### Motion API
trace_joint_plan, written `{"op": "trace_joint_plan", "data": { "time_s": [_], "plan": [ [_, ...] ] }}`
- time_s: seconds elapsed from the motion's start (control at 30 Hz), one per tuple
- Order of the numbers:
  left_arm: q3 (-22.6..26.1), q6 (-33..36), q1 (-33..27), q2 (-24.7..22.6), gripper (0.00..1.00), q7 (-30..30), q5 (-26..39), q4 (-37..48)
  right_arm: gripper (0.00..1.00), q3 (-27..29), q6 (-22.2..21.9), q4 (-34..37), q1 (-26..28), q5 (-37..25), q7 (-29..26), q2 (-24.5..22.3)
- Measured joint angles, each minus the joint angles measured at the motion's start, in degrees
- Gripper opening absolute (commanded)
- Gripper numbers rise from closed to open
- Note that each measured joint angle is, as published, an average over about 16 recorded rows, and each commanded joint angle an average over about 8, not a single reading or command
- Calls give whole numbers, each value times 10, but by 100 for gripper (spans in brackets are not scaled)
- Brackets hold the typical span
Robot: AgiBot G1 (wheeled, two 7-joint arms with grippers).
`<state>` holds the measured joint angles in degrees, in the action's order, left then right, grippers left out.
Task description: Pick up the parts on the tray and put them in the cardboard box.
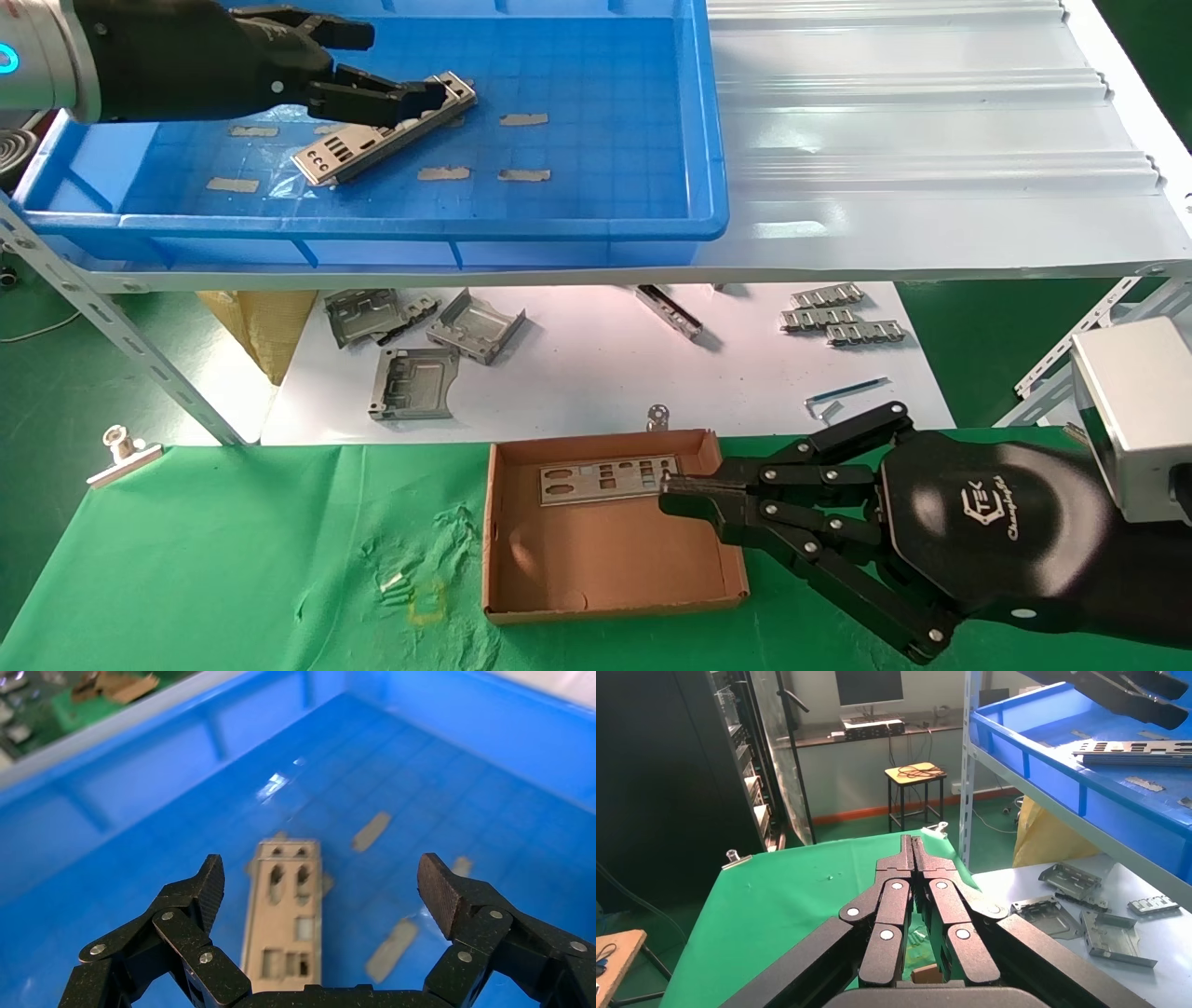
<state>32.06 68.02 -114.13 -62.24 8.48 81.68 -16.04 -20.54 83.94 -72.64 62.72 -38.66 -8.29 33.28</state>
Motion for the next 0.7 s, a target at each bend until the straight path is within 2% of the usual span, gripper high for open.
{"op": "trace_joint_plan", "data": {
  "time_s": [0.4,0.43,0.5,0.57,0.7],
  "plan": [
    [11,-14,-31,-29,100,-19,18,96,0,0,0,0,0,0,0,0],
    [11,-13,-32,-30,97,-21,19,100,0,0,0,0,0,0,0,0],
    [11,-13,-33,-31,81,-25,19,108,0,0,0,0,0,0,0,0],
    [11,-14,-35,-32,56,-29,19,114,4,0,0,0,0,0,0,0],
    [11,-17,-35,-33,9,-37,19,125,53,0,0,0,0,0,0,0]
  ]
}}
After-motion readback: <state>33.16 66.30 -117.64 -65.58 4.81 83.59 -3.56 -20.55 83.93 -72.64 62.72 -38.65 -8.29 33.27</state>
